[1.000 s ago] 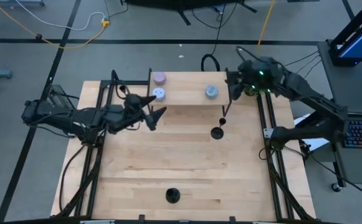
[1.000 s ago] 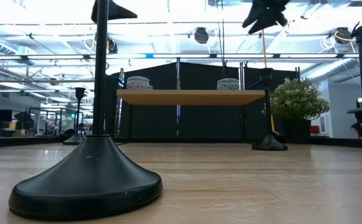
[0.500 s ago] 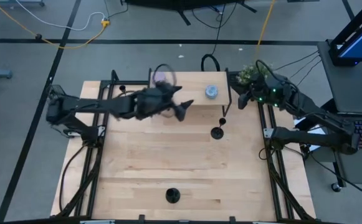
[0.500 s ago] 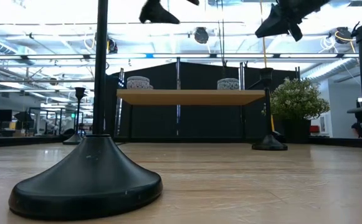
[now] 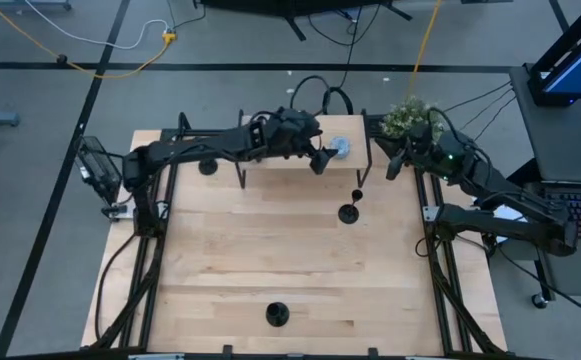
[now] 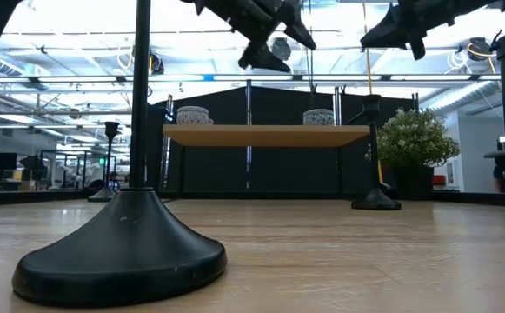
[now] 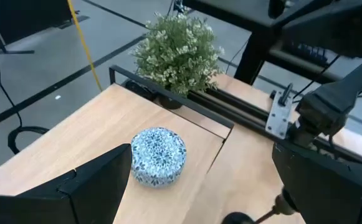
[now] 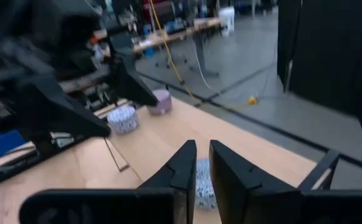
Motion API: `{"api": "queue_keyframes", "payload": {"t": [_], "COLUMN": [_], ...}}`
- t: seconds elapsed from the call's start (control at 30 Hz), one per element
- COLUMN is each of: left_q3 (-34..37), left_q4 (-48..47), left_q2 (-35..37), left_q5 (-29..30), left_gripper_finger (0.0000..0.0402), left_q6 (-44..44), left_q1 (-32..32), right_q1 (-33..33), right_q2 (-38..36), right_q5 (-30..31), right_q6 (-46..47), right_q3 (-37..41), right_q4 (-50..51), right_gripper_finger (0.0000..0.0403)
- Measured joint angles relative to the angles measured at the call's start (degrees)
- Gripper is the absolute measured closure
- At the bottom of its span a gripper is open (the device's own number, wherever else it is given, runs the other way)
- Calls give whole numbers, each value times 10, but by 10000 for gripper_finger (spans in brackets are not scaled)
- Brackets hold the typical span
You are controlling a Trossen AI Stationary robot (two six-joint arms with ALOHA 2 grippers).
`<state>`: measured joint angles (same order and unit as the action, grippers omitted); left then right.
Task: Pick & Place candle stick holders
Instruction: Put the blue patterned scented candle on the shelf
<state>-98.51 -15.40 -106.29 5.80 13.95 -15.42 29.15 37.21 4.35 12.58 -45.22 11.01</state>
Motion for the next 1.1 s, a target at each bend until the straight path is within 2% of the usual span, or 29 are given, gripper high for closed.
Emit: {"api": "queue_keyframes", "payload": {"t": [0.33, 0.67, 0.9, 1.1], "left_q3": [-17, -17, -17, -17], "left_q4": [4, 47, 69, 68], "left_q2": [-31, -53, -78, -78], "left_q5": [-4, -19, -60, -65], "left_gripper_finger": [7, 7, 7, 7], "left_q6": [-8, -24, -14, -10], "left_q1": [-7, -6, -12, -18], "right_q1": [0, 0, 0, 0], "right_q2": [-90, -190, -212, -212], "right_q5": [1, 0, 0, 0], "right_q6": [-23, 32, 43, 43], "right_q3": [77, 176, 187, 187], "right_q4": [-24, -30, -30, -30], "right_gripper_finger": [379, 385, 385, 385]}}
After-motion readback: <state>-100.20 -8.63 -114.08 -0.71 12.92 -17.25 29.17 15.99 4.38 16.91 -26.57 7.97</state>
